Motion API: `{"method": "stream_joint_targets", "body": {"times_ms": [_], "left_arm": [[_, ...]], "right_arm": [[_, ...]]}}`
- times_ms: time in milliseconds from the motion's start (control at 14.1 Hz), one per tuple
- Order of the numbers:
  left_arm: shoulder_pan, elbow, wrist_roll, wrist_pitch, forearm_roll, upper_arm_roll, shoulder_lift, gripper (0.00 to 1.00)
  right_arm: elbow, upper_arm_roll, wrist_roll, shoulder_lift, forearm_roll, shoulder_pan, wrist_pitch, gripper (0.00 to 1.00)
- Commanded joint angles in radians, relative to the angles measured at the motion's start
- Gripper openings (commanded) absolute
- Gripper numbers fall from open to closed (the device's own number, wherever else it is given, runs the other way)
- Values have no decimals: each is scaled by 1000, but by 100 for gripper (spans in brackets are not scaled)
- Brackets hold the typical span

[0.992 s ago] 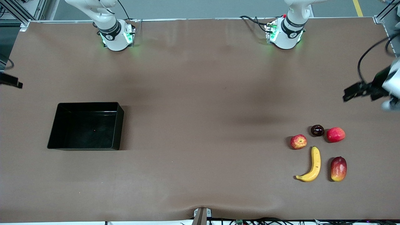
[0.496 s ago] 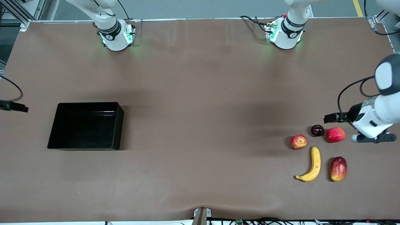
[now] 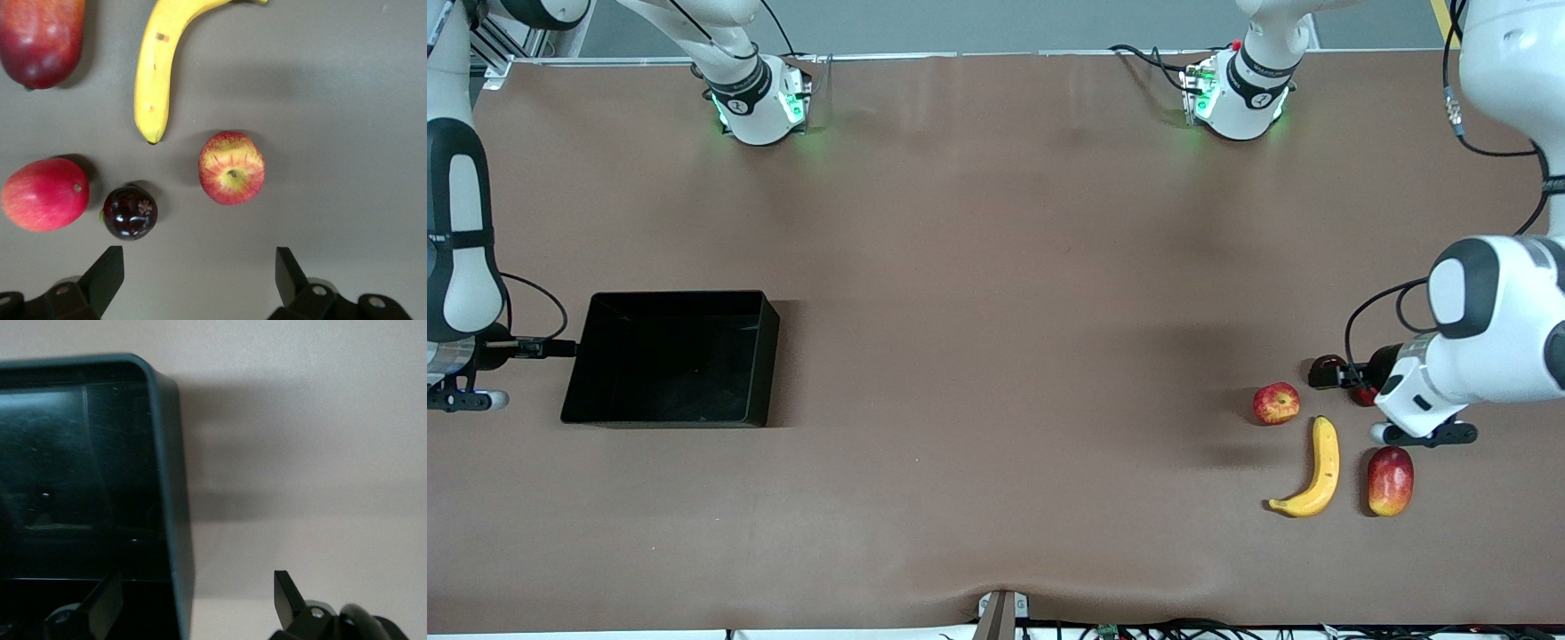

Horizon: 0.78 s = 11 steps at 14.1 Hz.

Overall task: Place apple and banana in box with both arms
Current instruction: 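Move the left gripper toward the apple while the right gripper reaches the tray, then grasp the red-yellow apple with the left gripper while the right gripper pushes the tray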

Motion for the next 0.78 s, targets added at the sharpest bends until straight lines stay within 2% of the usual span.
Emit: {"method": "stream_joint_targets", "body": {"times_ms": [0,71,213,425,496,709], "left_arm": [[3,12,-20,27,-5,-3,31,100],[3,9,-21,43,-6,-5,37,100],[6,9,-26,69,-11,-5,51,100],[-6,-2,-29,113,-20,-5,86,100],[-7,-20,-29,139,-20,-5,95,100],[-9,-45,-31,187,-20,-5,109,100]], "right_arm": [[-63,22,-57,-16,18,-13,64,100],[-88,23,-57,-17,18,-10,69,84],[-97,39,-57,-16,19,-14,72,60],[-102,45,-57,-14,41,-13,70,6],[-117,45,-58,-14,79,-10,70,0],[-114,43,-58,-19,88,-7,69,0]]}}
